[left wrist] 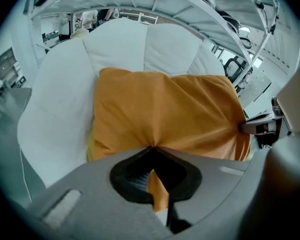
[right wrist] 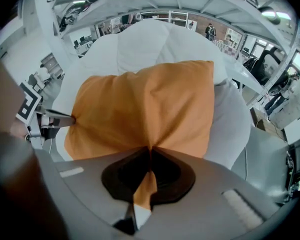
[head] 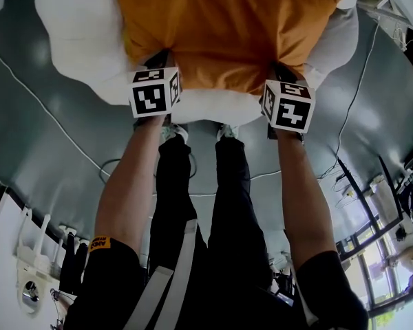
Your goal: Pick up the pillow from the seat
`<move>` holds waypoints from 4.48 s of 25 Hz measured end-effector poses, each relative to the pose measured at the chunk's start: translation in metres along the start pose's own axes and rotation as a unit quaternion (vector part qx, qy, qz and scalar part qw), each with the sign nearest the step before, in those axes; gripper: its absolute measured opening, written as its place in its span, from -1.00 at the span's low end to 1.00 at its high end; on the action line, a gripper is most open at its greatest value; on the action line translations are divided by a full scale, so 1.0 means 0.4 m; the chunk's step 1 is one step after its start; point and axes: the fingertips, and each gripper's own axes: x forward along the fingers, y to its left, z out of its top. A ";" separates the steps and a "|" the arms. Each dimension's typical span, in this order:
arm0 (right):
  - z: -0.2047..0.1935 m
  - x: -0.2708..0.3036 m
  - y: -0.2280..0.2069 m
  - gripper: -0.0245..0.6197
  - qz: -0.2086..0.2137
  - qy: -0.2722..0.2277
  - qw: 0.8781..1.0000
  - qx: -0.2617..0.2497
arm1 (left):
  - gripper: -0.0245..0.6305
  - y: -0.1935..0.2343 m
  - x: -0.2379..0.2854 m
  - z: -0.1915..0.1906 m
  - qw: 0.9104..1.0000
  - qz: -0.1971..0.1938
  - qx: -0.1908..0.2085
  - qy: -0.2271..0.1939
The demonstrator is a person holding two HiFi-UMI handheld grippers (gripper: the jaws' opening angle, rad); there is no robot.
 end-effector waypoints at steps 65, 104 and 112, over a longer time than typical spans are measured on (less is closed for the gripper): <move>0.099 -1.296 0.022 -0.89 0.106 -0.214 0.970 -0.049 | -0.91 -0.462 -1.377 0.152 0.966 0.068 -0.021 -0.249; -0.150 -1.608 0.138 -0.90 0.060 -0.310 0.948 -0.031 | -0.91 -0.517 -1.674 -0.068 0.944 0.039 0.024 -0.327; -0.171 -1.598 0.105 -0.90 0.064 -0.307 0.949 -0.027 | -0.91 -0.550 -1.656 -0.076 0.945 0.044 0.026 -0.322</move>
